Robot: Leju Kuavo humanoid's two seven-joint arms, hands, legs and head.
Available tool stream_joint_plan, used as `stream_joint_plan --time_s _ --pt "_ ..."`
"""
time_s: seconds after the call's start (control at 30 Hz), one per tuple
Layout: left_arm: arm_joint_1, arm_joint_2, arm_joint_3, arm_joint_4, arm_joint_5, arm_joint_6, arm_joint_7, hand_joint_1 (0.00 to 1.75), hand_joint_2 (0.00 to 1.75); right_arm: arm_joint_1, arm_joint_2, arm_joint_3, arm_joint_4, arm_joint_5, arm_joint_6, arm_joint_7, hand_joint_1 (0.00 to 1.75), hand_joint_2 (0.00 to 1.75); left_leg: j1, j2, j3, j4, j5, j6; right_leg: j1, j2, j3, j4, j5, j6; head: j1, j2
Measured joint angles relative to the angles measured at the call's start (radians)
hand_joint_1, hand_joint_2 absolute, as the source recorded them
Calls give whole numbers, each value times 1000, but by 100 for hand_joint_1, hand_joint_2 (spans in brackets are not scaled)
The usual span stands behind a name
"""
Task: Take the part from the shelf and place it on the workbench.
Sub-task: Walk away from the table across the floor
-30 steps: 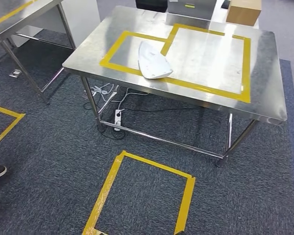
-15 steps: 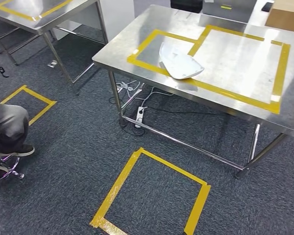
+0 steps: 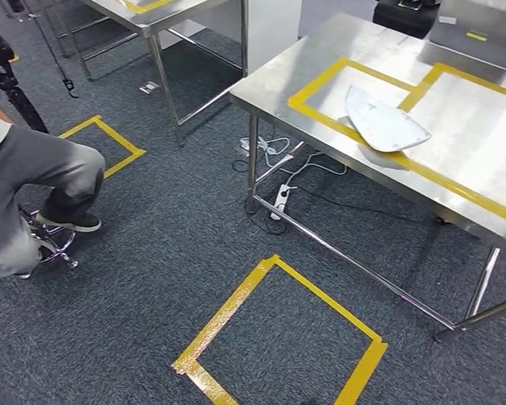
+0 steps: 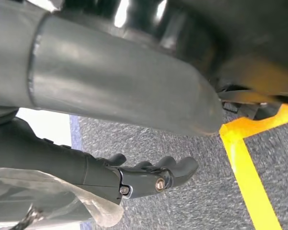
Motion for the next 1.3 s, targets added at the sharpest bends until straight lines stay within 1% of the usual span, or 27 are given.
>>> stream_joint_plan --time_s 0.03,0.07,0.13,0.2,0.23,0.3,0.37,0.43,0.5,0.53,0.57,0.6,0.67,0.73,0.8,0.83,0.9,0.93,0.97,1.0,1.03,1.07,1.1,1.17,1.23,1.27,1.3 --pt "1 0 0 0 0 0 1 0 0 2 0 0 0 2 0 0 0 0 -2 -14 0 1 1 1 1 3 -8 6 14 -3 0 0" --pt "2 0 0 0 0 0 1 0 0 3 0 0 0 4 -1 0 0 0 -4 -29 0 2 1 1 1 8 4 -30 47 -7 0 0" --pt "2 -1 0 1 0 1 1 0 87 3 0 0 0 6 -2 -1 0 0 -4 -56 -1 7 1 -1 0 42 62 -165 120 -17 0 0" --pt "0 -2 0 1 0 3 1 0 175 2 0 0 0 7 -1 -1 0 0 -3 -79 -8 12 3 -7 -1 80 103 -257 147 -22 -1 0" --pt "-1 -2 0 1 -1 6 0 0 175 1 0 0 0 7 0 -1 0 0 -1 -90 -12 13 6 -13 0 88 109 -267 144 -24 -1 0" --pt "2 -2 0 1 -6 12 -2 0 175 0 0 0 0 6 0 0 0 0 2 -105 -20 14 11 -26 1 69 115 -274 150 -29 -1 0" --pt "5 -1 0 1 -10 17 -3 0 175 0 1 -1 0 5 1 0 0 0 0 -68 -34 41 -8 -36 -2 44 120 -283 156 -38 -4 0" --pt "2 0 0 1 -12 20 -4 0 175 2 1 -1 0 6 2 -1 0 0 0 -11 -82 149 -70 -47 -3 12 123 -287 157 -44 -10 0" --pt "0 0 0 1 -12 20 -5 0 175 4 1 -1 0 7 4 -1 0 0 9 8 -139 275 -123 -58 -2 -23 124 -287 154 -45 -12 0" --pt "1 0 0 1 -12 20 -6 0 175 5 1 -1 0 8 4 0 0 0 13 10 -148 298 -123 -63 -2 -39 124 -287 153 -45 -12 0" --pt "2 1 0 1 -12 20 -6 0 175 4 1 -1 0 8 4 -1 0 0 17 14 -135 278 -103 -65 -2 -53 126 -287 151 -43 -12 0" --pt "3 2 0 1 -12 20 -6 0 175 3 1 -1 0 8 4 -1 0 0 19 23 -103 220 -69 -67 -2 -66 130 -286 148 -41 -12 0" --pt "2 3 0 1 -12 20 -6 0 175 1 1 -1 0 9 5 -1 0 0 15 71 -29 80 -17 -61 1 -89 135 -285 140 -33 -12 0" --pt "0 3 0 1 -12 20 -4 0 175 0 1 -1 0 11 7 -1 0 0 7 102 1 18 -11 -47 7 -109 137 -285 132 -22 -11 0" --pt "2 3 0 2 -14 21 -2 0 175 -4 2 -1 0 11 8 -1 0 0 3 83 -1 14 -13 -31 7 -125 146 -288 127 -12 -10 0" --pt "4 3 0 2 -16 22 -1 0 175 -6 2 -1 0 11 8 -1 0 0 4 72 -1 11 -11 -24 4 -116 148 -284 120 -7 -9 0" --pt "2 3 0 2 -20 28 -2 0 175 -8 2 -1 0 12 8 -2 0 0 7 49 -1 5 -5 -11 -2 -61 121 -223 79 1 -6 0" --pt "0 2 0 2 -21 31 -2 0 175 -7 2 -1 0 12 8 -2 0 0 7 37 -2 5 -4 -7 -3 -29 90 -161 47 2 -4 0" --pt "-3 2 0 2 -23 34 -3 0 175 -5 2 -1 0 13 9 -2 0 0 6 23 -3 5 -4 -4 -4 -10 54 -88 16 2 -4 0" --pt "-4 1 0 2 -24 36 -3 0 175 -3 2 -1 0 13 9 -2 0 0 5 9 -3 6 -4 -2 -3 -1 19 -25 -3 2 -3 0" --pt "-5 0 0 2 -25 39 -3 0 175 0 2 -1 0 14 9 -1 0 0 4 -7 -2 6 -4 -2 -3 2 -3 8 -2 1 -3 0" --pt "-5 0 0 2 -26 40 -3 0 175 1 2 -1 0 14 10 -1 0 0 3 -22 -1 7 -4 -2 -3 4 -8 1 19 0 -3 0" --pt "-6 -1 0 2 -27 41 -3 0 175 2 2 -1 0 15 10 -1 0 0 3 -38 0 9 -5 -2 -3 10 7 -48 60 -2 -3 0" --pt "-9 -3 0 2 -29 43 -2 0 175 2 2 -1 0 18 10 -1 0 0 3 -66 -2 15 -7 -7 -7 56 56 -183 134 -6 -3 0" --pt "-12 -5 0 2 -30 44 -1 0 175 1 2 -1 1 22 10 -2 0 0 5 -89 -10 20 -6 -16 -10 101 87 -254 154 -9 -4 0" --pt "-13 -5 0 2 -30 44 0 0 175 1 2 -1 1 23 10 -2 0 0 6 -101 -15 21 -3 -22 -10 105 92 -259 151 -12 -4 0" --pt "-12 -5 0 2 -30 45 0 0 175 0 2 -1 1 23 10 -1 0 0 8 -114 -18 19 0 -28 -9 94 96 -262 152 -16 -4 0"
